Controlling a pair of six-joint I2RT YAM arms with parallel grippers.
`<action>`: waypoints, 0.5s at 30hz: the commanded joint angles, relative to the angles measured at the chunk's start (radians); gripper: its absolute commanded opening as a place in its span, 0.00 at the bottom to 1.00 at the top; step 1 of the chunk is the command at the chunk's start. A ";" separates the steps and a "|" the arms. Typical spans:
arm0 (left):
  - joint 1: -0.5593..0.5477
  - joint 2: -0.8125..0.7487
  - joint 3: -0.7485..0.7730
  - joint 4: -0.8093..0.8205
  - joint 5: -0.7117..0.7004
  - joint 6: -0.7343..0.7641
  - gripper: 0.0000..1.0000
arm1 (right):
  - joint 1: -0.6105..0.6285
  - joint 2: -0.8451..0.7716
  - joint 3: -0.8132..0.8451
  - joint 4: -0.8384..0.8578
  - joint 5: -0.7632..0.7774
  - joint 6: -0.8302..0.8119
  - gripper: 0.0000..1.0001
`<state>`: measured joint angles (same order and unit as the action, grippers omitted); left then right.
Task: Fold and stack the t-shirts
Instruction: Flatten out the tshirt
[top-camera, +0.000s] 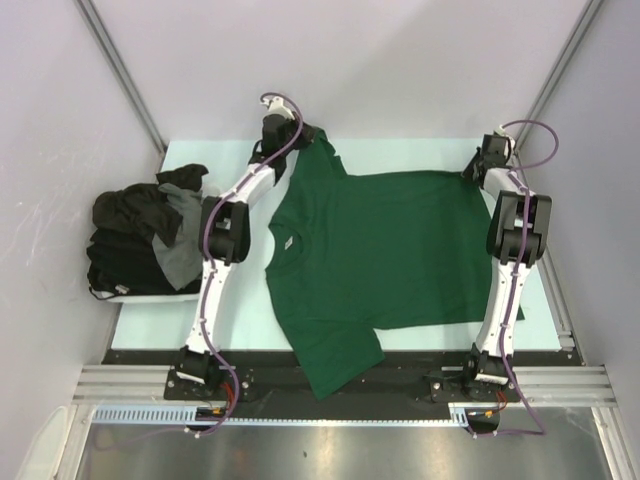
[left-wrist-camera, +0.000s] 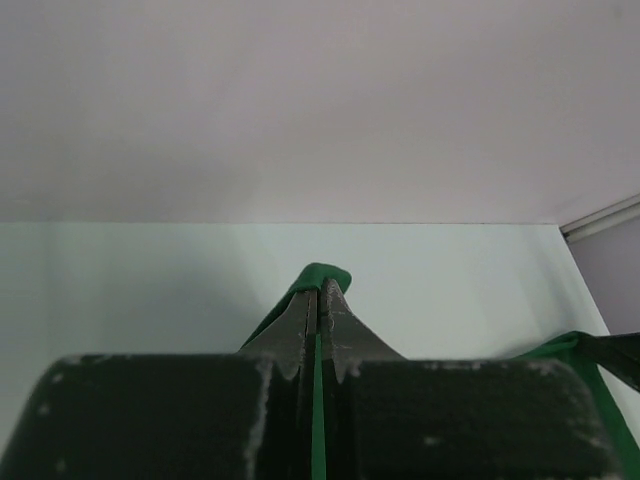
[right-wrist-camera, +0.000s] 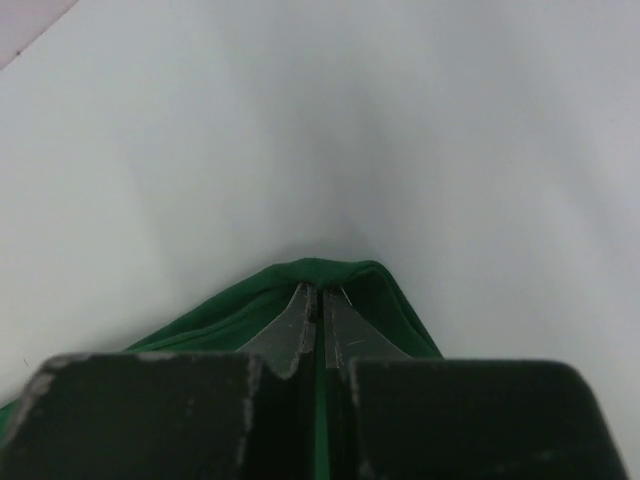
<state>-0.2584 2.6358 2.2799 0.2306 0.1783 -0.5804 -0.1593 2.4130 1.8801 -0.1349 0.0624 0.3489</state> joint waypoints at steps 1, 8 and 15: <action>0.022 0.019 0.066 -0.014 -0.016 -0.052 0.00 | -0.003 0.044 0.070 -0.029 -0.004 0.021 0.00; 0.036 0.065 0.150 -0.059 -0.013 -0.079 0.00 | -0.002 0.077 0.128 -0.046 -0.026 0.022 0.00; 0.062 0.084 0.150 -0.080 -0.028 -0.122 0.00 | -0.002 0.093 0.159 -0.055 -0.012 0.018 0.00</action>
<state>-0.2195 2.7064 2.3798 0.1505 0.1741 -0.6685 -0.1593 2.4714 1.9873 -0.1844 0.0437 0.3653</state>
